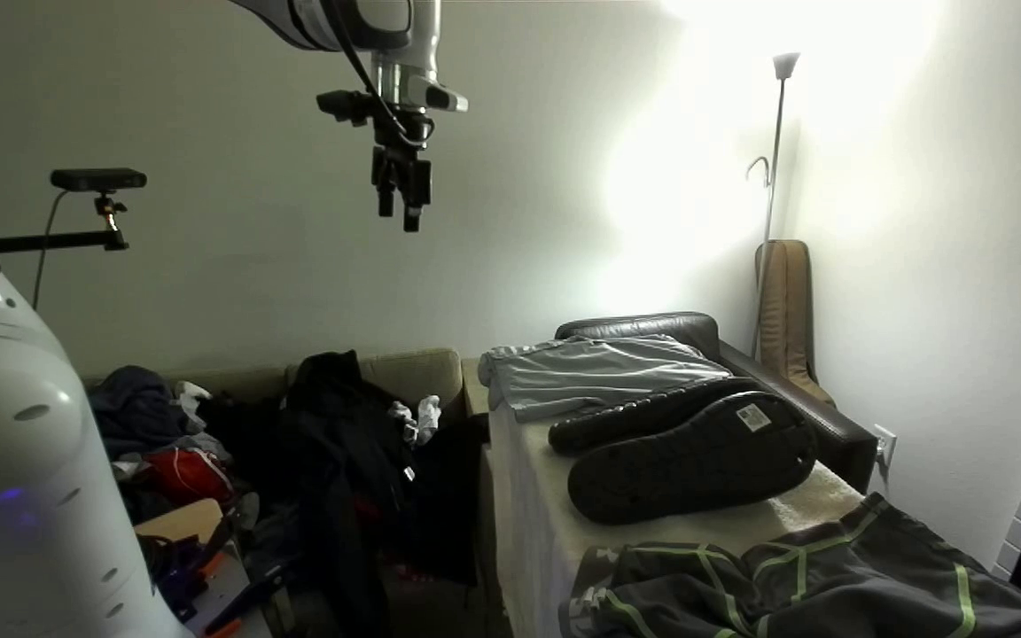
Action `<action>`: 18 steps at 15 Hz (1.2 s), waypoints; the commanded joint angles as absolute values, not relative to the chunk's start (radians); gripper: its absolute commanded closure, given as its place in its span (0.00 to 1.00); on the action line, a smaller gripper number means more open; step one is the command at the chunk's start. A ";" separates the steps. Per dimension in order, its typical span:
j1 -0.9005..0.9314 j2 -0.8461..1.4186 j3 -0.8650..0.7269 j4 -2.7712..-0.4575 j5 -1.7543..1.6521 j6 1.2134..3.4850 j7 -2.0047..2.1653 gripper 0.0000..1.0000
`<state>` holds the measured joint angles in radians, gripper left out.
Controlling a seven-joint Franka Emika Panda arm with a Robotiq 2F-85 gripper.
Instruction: Pick up the grey cloth and put it on the sofa
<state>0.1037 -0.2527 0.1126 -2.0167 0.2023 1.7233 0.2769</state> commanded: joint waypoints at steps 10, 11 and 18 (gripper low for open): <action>0.006 -0.269 0.014 -2.174 -0.100 1.738 0.077 0.00; -0.002 -0.269 0.003 -2.179 -0.116 1.741 0.060 0.00; -0.046 -0.257 -0.059 -2.238 -0.233 1.802 -0.034 0.00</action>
